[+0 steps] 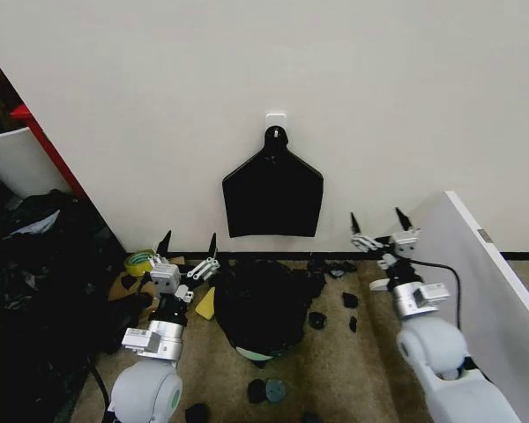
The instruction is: Place the garbage bag over the trash bin.
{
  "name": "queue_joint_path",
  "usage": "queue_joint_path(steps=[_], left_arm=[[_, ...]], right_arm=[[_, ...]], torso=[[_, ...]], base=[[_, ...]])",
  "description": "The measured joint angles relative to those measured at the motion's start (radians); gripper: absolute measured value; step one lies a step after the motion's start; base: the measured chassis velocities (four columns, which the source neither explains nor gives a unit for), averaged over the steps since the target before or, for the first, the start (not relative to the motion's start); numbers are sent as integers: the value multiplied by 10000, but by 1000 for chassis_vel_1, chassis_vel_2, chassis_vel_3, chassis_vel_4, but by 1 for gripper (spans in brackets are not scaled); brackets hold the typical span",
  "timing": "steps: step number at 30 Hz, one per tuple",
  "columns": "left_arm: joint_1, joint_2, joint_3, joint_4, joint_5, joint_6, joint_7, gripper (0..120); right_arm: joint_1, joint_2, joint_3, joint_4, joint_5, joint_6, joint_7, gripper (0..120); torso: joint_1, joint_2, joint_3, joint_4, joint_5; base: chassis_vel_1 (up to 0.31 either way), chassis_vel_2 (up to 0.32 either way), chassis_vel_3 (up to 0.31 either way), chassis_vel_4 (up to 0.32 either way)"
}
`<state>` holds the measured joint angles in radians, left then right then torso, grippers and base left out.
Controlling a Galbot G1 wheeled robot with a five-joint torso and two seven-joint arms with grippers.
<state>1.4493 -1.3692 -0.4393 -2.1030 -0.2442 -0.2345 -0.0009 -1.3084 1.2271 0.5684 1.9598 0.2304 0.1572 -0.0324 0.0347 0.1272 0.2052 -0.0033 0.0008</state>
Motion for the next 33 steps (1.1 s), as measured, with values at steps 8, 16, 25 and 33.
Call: queue_joint_path(steps=[8,16,25,33], left_arm=[[-74,-104,-299,160,-498,274,16,100],[48,-125,-200,192,-434,351,-534,100],[121,-72,-187,135,-528,354,-651,100],[253,-60,-187,2,-629,340,-672,100]], right_arm=[[-395,668,228,21,361,331,-564,100],[-621,994,112,83,66,690,-625,100],[-773,1140,70,182,-125,850,-1016,100],[-879,1375,-38,293,-365,945,-1095,100]], torso=[[0,0,0,1,0],[0,0,0,0,-1],[0,0,-1,1,-1],[0,0,0,0,-2]], base=[[0,0,0,0],[0,0,0,0],[0,0,0,0],[0,0,0,0]])
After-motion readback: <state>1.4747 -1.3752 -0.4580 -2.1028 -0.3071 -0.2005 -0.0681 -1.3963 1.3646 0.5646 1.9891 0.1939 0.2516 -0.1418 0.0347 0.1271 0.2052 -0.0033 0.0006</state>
